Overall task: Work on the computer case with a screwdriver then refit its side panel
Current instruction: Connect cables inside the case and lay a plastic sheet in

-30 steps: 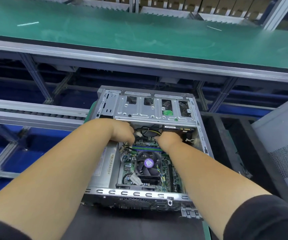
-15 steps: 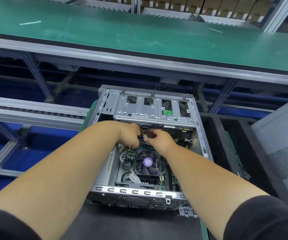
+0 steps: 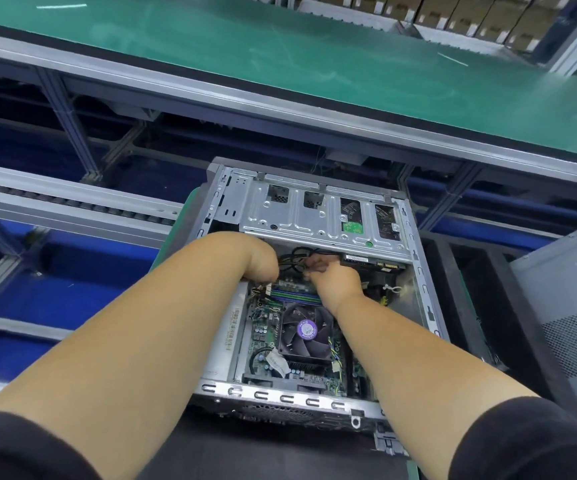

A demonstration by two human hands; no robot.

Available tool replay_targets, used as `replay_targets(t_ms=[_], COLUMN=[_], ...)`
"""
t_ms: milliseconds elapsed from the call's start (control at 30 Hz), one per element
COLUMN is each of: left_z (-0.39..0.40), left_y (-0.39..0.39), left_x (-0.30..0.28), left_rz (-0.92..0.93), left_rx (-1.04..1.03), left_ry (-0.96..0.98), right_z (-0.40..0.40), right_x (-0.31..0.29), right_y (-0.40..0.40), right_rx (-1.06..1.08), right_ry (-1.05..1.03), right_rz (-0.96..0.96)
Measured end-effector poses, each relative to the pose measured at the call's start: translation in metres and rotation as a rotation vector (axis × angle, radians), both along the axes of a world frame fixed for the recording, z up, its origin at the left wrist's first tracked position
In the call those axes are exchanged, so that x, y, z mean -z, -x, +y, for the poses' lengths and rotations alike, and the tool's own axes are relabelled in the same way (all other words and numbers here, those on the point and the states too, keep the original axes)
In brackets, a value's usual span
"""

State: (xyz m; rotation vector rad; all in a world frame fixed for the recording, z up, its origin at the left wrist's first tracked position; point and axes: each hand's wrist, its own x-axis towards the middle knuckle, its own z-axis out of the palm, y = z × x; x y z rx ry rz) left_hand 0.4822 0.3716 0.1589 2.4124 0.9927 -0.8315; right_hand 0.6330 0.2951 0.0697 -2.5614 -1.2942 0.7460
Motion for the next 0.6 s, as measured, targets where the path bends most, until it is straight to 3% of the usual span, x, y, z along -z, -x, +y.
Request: replay_targets(t_ms=[267,500,600], left_z=[0.002,0.007,0.006], left_y=[0.001,0.001,-0.001], left_x=[0.002,0.007,0.008], left_rz=[-0.060,-0.110,-0.103], left_rx=[-0.039,-0.052,-0.046], left_ry=[0.057,0.037,0.029], right_z=[0.005,0.005,0.006], right_x=[0.007,0.011,0.012], right_y=[-0.009,-0.013,-0.015], right_rx=[0.019,-0.019,-0.027], right_ry=[0.027,-0.072,-0.010], right_rz=[-0.003,0.117,0.073])
